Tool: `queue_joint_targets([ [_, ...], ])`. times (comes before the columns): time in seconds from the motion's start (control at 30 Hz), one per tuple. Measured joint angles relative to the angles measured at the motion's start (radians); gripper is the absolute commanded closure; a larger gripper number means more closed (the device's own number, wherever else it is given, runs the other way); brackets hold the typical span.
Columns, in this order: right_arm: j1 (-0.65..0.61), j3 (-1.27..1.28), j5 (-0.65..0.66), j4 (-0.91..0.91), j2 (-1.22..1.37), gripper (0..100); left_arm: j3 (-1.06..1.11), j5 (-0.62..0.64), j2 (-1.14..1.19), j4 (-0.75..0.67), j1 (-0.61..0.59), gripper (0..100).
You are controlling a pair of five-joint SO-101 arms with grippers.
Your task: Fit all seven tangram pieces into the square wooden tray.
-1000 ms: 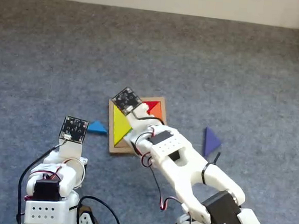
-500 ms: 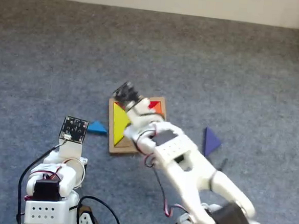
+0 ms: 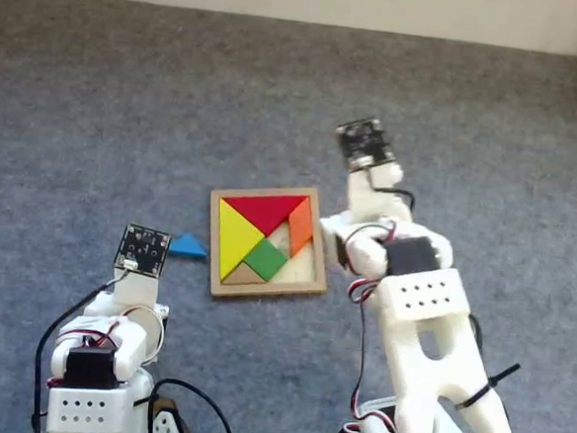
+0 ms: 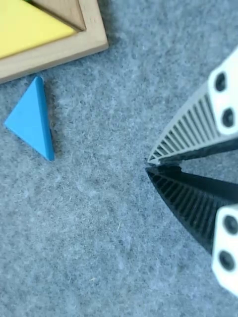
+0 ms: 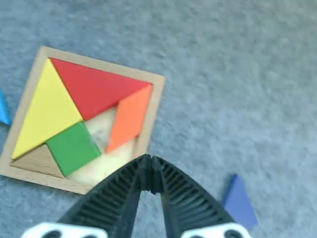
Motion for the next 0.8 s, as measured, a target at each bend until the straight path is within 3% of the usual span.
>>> queue_joint_targets([
  [0.3,0.158,-0.005,-0.190,0.071,0.000,79.6,0.000,0.000,0.000,0.000,0.000,96],
  [0.57,0.164,-0.005,-0.239,0.071,0.044,78.1,0.000,0.000,0.000,0.000,0.000,96],
  [0.8,0.192,-0.068,-0.245,0.069,0.373,78.1,0.000,0.000,0.000,0.000,0.000,96],
])
